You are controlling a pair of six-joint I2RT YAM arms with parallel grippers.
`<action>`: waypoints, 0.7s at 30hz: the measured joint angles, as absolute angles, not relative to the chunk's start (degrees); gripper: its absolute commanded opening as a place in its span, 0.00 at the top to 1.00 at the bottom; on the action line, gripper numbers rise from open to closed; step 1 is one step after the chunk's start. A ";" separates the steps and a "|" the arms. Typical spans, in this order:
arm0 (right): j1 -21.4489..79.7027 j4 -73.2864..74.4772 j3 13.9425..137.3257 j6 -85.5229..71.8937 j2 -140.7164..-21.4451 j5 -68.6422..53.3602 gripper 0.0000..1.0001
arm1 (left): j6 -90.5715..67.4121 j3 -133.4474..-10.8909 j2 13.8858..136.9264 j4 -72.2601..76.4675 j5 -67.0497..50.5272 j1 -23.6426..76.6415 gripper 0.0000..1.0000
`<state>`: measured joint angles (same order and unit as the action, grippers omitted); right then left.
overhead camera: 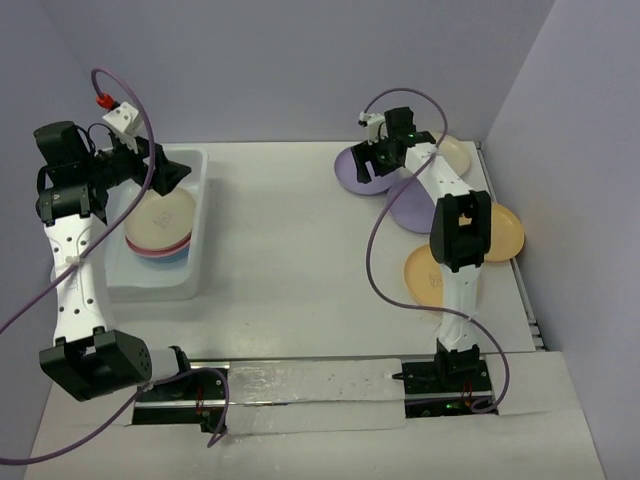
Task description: Place the plates into the plastic bin on the countertop
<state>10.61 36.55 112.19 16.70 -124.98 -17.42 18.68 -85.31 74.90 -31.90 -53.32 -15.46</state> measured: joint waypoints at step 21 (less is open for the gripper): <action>14.22 45.37 127.94 28.35 -142.02 -15.42 0.45 | 16.91 -79.20 71.94 -31.42 -52.31 -12.78 0.03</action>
